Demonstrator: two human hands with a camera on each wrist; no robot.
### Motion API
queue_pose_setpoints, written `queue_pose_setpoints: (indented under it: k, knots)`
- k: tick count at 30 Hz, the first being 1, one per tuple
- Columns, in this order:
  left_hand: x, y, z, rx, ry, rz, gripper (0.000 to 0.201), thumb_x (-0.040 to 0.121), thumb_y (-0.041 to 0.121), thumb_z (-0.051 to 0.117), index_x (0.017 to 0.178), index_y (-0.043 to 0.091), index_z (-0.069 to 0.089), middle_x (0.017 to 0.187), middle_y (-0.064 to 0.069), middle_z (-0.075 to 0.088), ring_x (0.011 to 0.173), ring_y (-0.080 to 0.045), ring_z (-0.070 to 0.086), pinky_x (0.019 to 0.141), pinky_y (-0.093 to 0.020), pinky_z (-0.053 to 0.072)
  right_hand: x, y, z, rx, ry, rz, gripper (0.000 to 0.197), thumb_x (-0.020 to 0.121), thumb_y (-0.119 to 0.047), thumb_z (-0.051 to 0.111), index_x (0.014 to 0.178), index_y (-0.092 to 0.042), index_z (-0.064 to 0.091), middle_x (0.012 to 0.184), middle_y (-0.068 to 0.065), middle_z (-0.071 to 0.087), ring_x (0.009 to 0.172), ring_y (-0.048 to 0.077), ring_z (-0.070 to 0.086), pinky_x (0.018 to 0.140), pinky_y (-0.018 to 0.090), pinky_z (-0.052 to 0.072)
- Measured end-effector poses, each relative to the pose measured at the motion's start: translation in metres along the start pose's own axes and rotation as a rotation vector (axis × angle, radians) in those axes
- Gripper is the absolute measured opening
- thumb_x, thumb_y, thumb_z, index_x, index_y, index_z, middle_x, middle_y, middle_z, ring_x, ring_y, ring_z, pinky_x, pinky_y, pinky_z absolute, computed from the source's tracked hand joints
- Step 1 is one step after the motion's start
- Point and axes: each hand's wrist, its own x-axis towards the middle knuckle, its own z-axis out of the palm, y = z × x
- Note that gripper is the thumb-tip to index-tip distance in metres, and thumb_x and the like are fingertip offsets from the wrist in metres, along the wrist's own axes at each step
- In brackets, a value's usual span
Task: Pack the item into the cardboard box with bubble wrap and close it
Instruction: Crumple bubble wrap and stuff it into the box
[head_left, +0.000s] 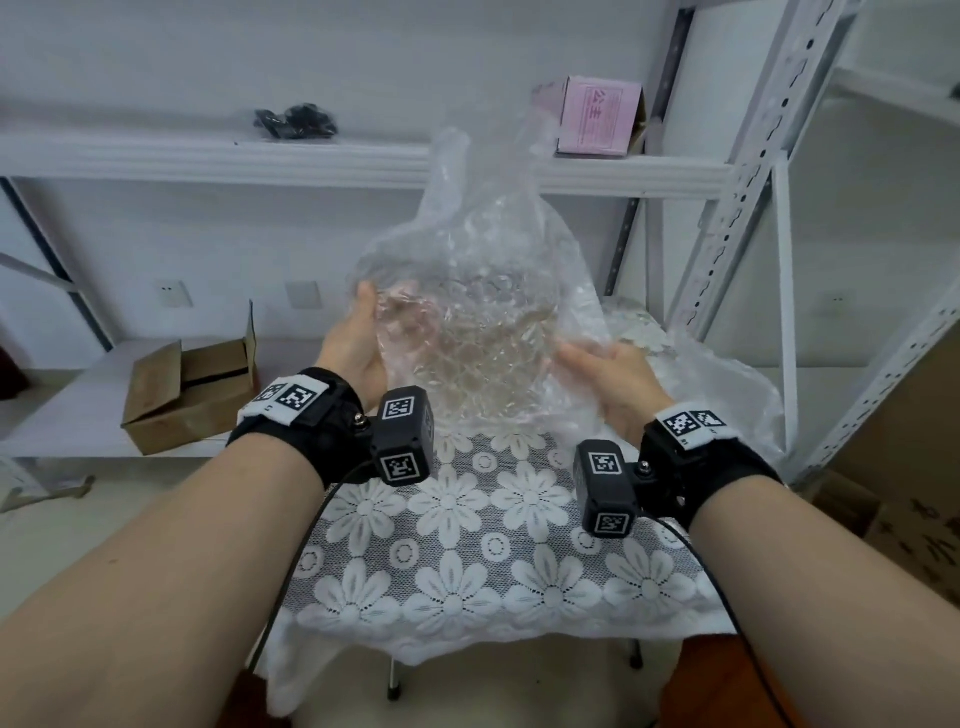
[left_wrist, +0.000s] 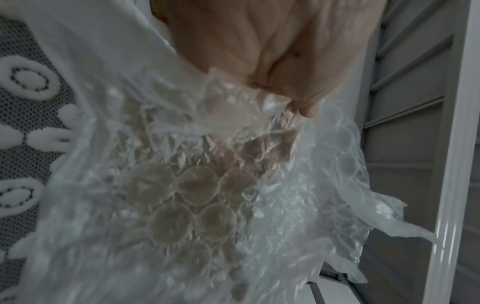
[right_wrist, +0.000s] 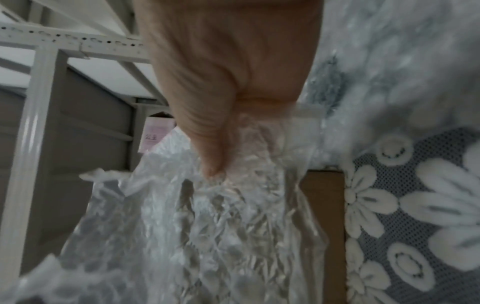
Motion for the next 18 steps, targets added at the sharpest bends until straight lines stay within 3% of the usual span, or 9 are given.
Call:
queue_pose_setpoints:
  k: [2, 4, 6, 8, 10, 12, 14, 16, 18]
  knots:
    - [-0.003, 0.002, -0.005, 0.033, 0.021, -0.040, 0.058, 0.098, 0.048, 0.040, 0.138, 0.006, 0.039, 0.103, -0.023, 0.067, 0.065, -0.028, 0.072, 0.048, -0.038, 0.058, -0.003, -0.002, 0.000, 0.161, -0.006, 0.019, 0.012, 0.088, -0.018, 0.065, 0.083, -0.007, 0.063, 0.081, 0.005, 0.071, 0.078, 0.016, 0.069, 0.069, 0.026, 0.057]
    - [-0.003, 0.002, -0.009, 0.091, 0.028, -0.078, 0.059, 0.097, 0.047, 0.044, 0.141, 0.008, 0.038, 0.120, -0.024, 0.060, 0.077, -0.031, 0.070, 0.050, -0.039, 0.058, -0.002, -0.004, -0.001, 0.258, 0.017, 0.036, 0.016, 0.091, -0.012, 0.059, 0.075, -0.010, 0.059, 0.081, 0.008, 0.068, 0.065, 0.013, 0.068, 0.058, 0.024, 0.056]
    - [-0.005, 0.001, -0.014, 0.191, -0.021, -0.074, 0.040, 0.098, 0.036, 0.048, 0.123, 0.005, 0.053, 0.087, -0.017, 0.074, 0.066, -0.022, 0.072, 0.046, -0.030, 0.056, 0.000, -0.005, 0.000, 0.262, 0.074, 0.044, 0.018, 0.091, -0.015, 0.060, 0.073, -0.012, 0.059, 0.081, 0.008, 0.064, 0.065, 0.016, 0.065, 0.063, 0.029, 0.055]
    - [-0.008, 0.000, -0.019, 0.237, -0.082, -0.100, 0.021, 0.100, 0.025, 0.045, 0.098, 0.008, 0.057, 0.044, -0.005, 0.064, 0.036, -0.011, 0.062, 0.032, -0.019, 0.045, -0.002, -0.005, 0.005, 0.217, 0.115, 0.032, 0.019, 0.091, -0.017, 0.060, 0.072, -0.014, 0.059, 0.073, 0.004, 0.060, 0.062, 0.016, 0.060, 0.061, 0.030, 0.050]
    - [-0.006, 0.001, -0.024, 0.245, -0.092, -0.123, 0.022, 0.101, 0.025, 0.045, 0.106, 0.009, 0.060, 0.053, -0.008, 0.069, 0.046, -0.015, 0.068, 0.042, -0.023, 0.052, -0.005, -0.007, 0.011, 0.207, 0.171, 0.019, 0.020, 0.091, -0.022, 0.060, 0.072, -0.014, 0.060, 0.067, 0.002, 0.061, 0.058, 0.016, 0.056, 0.055, 0.027, 0.048]
    - [0.001, 0.002, -0.031, 0.205, -0.056, -0.134, 0.030, 0.101, 0.027, 0.045, 0.118, 0.008, 0.061, 0.080, -0.011, 0.075, 0.066, -0.023, 0.073, 0.053, -0.035, 0.058, -0.004, -0.007, 0.013, 0.239, 0.276, 0.011, 0.024, 0.092, -0.028, 0.059, 0.083, -0.007, 0.065, 0.079, 0.014, 0.069, 0.066, 0.024, 0.062, 0.062, 0.033, 0.054]
    - [0.006, 0.003, -0.035, 0.159, -0.009, -0.108, 0.028, 0.102, 0.024, 0.041, 0.103, 0.006, 0.063, 0.069, -0.008, 0.074, 0.054, -0.018, 0.071, 0.043, -0.030, 0.055, -0.001, -0.005, 0.009, 0.305, 0.410, 0.053, 0.030, 0.092, -0.027, 0.057, 0.100, 0.002, 0.064, 0.104, 0.027, 0.065, 0.076, 0.030, 0.065, 0.067, 0.037, 0.057]
    - [0.006, 0.003, -0.037, 0.150, -0.006, -0.087, 0.028, 0.103, 0.023, 0.041, 0.091, 0.009, 0.063, 0.057, -0.003, 0.071, 0.046, -0.014, 0.066, 0.041, -0.025, 0.053, 0.003, -0.002, 0.004, 0.265, 0.447, 0.014, 0.027, 0.094, -0.011, 0.052, 0.119, -0.002, 0.058, 0.116, 0.021, 0.062, 0.065, 0.018, 0.059, 0.052, 0.026, 0.054]
    - [0.005, 0.002, -0.037, 0.144, -0.023, -0.086, 0.026, 0.102, 0.022, 0.043, 0.094, 0.008, 0.063, 0.060, -0.004, 0.072, 0.051, -0.015, 0.066, 0.044, -0.025, 0.053, 0.006, 0.002, 0.001, 0.076, 0.403, -0.102, 0.048, 0.092, -0.001, 0.053, 0.138, -0.013, 0.043, 0.121, 0.013, 0.056, 0.077, 0.019, 0.061, 0.061, 0.029, 0.058]
